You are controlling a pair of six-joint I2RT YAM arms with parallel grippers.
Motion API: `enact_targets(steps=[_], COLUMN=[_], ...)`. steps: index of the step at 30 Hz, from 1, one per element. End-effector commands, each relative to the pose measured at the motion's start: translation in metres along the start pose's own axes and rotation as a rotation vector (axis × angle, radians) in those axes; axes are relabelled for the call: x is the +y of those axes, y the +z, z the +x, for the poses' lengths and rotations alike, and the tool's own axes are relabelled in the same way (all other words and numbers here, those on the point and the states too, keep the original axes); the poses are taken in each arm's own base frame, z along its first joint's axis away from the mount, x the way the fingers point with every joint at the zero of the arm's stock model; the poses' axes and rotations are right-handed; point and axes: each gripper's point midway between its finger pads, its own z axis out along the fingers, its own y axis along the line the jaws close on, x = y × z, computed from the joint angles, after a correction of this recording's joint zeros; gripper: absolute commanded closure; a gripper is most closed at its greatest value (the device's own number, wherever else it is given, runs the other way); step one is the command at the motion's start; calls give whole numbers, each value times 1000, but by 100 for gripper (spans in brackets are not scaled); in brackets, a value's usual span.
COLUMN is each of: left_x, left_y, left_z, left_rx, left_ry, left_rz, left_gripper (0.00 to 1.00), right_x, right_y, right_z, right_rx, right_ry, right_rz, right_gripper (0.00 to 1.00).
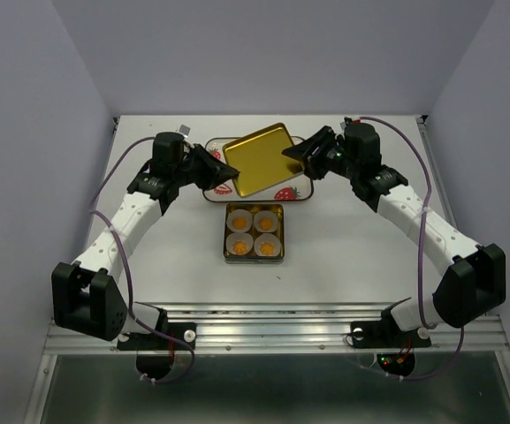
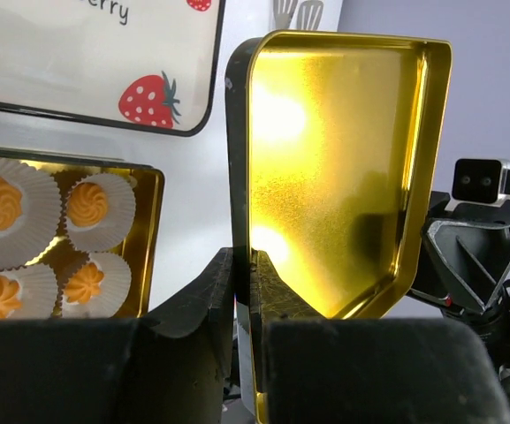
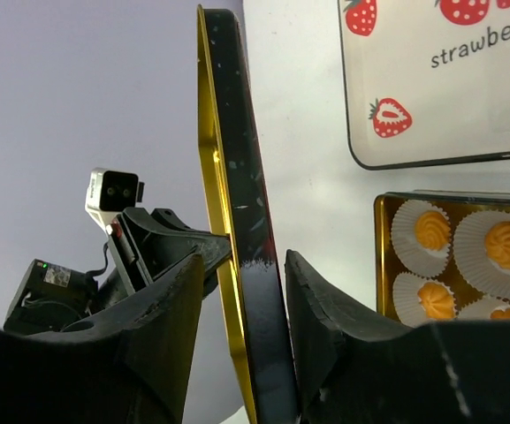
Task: Pack the cookies
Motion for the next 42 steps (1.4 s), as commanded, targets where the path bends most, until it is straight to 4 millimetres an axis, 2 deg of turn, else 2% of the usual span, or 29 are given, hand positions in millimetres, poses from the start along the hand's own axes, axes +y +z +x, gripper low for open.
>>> enact_targets(steps=[1, 3, 9, 11, 12, 13, 14, 15, 17, 18, 23, 24, 28, 29, 30, 32, 33, 35, 36, 37, 38, 39, 40, 41, 42], left_x=[-34, -35, -28, -24, -15, -16, -11, -9, -5, -4, 15, 17, 25, 24, 29, 36, 41, 49, 55, 62, 69, 76, 83, 91, 95], left_y=[-16, -17, -15, -16, -14, -14, -12, -12, -12, -12, -10, -10, -15, -18, -20, -26, -32, -39, -43, -47, -50, -53, -56, -59, -61], left_z=[-6, -6, -3, -2, 1, -1, -1, -1, 0, 1, 10, 10, 7, 4, -3, -6, -13, -18, -27, -26, -27, -29, -30, -31, -32], left_rx=[-43, -45, -29, -16, -1, -1, 1, 5, 10, 11, 41, 44, 28, 20, -1, -5, -29, -53, -90, -83, -87, -101, -108, -125, -131], left_ry=[36, 38, 55, 71, 78, 92, 97, 100, 107, 106, 89, 89, 89, 91, 85, 75, 84, 101, 101, 109, 98, 87, 74, 58, 55], left_rz=[117, 119, 98, 69, 28, 20, -2, -12, -26, -26, -79, -82, -127, -133, -153, -186, -224, -276, -316, -340, -367, -399, -417, -450, -459], left_gripper=[100, 100, 100, 100, 99, 95, 88, 73, 63, 54, 38, 3, 1, 1, 1, 1, 1, 1, 1, 1, 1, 1, 1, 1, 1], right_x=[42, 42, 42, 36, 33, 29, 27, 24, 18, 20, 24, 25, 13, 23, 0, -11, -14, -14, -3, -2, -13, -13, -4, -20, -22], right_y=[-10, -10, -11, -11, -12, -13, -14, -15, -16, -17, -23, -24, -28, -32, -31, -33, -37, -41, -47, -48, -45, -44, -46, -43, -41], right_z=[0, -1, -3, -3, -5, -5, -5, -7, -6, -7, -11, -12, -15, -20, -19, -27, -33, -44, -51, -52, -46, -44, -38, -28, -22], right_rx=[-3, -6, -28, -31, -41, -40, -42, -54, -46, -49, -65, -70, -55, -62, -21, -3, 2, -22, -51, -57, -13, -12, -39, 20, 26], right_ry=[-32, -40, -72, -80, -100, -102, -124, -130, -144, -165, -228, -249, -353, -401, -467, -551, -647, -735, -822, -862, -904, -952, -1045, -1097, -1145], right_rz=[-144, -144, -123, -85, -66, -42, -30, -16, 12, 13, 16, 14, 99, 100, 197, 288, 371, 451, 488, 518, 581, 623, 670, 748, 789], right_gripper=[52, 54, 84, 90, 95, 99, 99, 99, 99, 99, 99, 99, 99, 99, 99, 99, 99, 99, 99, 99, 99, 99, 99, 99, 99])
